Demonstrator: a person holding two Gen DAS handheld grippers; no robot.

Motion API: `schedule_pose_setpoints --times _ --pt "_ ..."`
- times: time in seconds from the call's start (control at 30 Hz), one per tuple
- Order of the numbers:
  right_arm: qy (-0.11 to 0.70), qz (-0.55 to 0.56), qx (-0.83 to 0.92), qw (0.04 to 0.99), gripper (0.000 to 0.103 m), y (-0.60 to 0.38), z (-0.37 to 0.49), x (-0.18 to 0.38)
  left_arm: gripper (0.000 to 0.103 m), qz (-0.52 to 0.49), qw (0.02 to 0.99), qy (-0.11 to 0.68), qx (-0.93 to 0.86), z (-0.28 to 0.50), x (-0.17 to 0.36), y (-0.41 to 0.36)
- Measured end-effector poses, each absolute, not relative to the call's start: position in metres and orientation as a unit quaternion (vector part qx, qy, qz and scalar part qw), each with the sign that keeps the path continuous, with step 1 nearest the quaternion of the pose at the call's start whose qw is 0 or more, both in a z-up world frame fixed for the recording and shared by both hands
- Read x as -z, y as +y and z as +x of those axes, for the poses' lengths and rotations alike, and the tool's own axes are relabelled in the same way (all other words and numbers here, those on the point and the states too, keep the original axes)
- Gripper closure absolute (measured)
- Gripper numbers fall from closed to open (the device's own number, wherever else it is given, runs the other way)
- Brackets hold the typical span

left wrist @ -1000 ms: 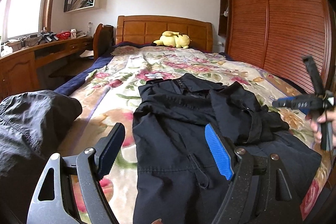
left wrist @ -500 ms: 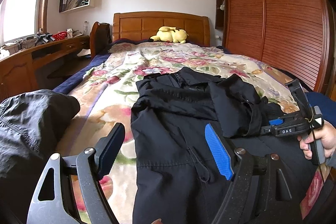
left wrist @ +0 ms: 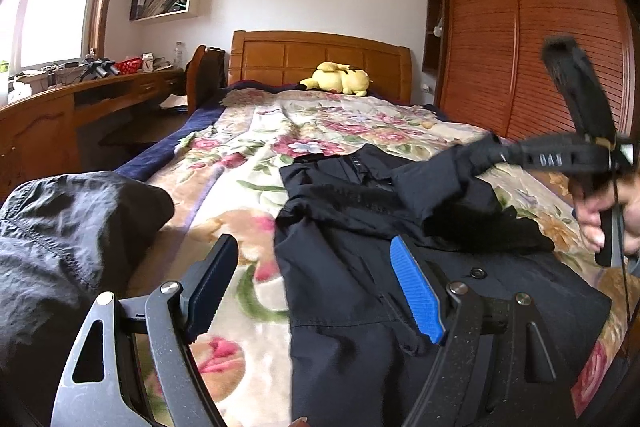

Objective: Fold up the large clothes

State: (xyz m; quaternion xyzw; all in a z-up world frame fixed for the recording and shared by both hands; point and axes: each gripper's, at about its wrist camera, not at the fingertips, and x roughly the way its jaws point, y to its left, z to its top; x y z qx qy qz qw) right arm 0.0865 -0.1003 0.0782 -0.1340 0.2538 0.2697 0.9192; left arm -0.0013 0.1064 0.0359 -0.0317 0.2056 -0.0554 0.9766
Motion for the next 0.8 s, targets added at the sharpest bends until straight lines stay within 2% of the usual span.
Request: schedule_pose_setpoints --times 0.2,0.23,0.3,0.37,0.5,0.8 --pt "0.24 -0.131 -0.321 0.907 0.098 -0.048 0.089 -0.091 0.024 -0.063 0.976 0.203 0.036 -0.006 -0.035 0.136" --pt "0.243 -0.133 -0.325 0.904 0.095 -0.042 0.091 -0.091 0.024 -0.068 0.976 0.204 0.033 -0.006 -0.034 0.14" --pt "0.241 -0.144 -0.323 0.904 0.076 -0.04 0.092 -0.088 0.024 -0.077 0.975 0.207 0.03 -0.006 -0.032 0.146" --pt "0.241 -0.147 -0.32 0.904 0.068 -0.044 0.089 -0.084 0.024 -0.08 0.974 0.209 0.027 -0.006 -0.031 0.15" --pt "0.256 -0.139 -0.289 0.912 0.063 -0.066 0.091 -0.078 0.024 -0.078 0.974 0.211 0.03 -0.006 -0.031 0.15" --pt "0.276 -0.107 -0.189 0.936 0.062 -0.162 0.057 -0.028 0.024 -0.042 0.972 0.226 0.044 -0.008 -0.024 0.133"
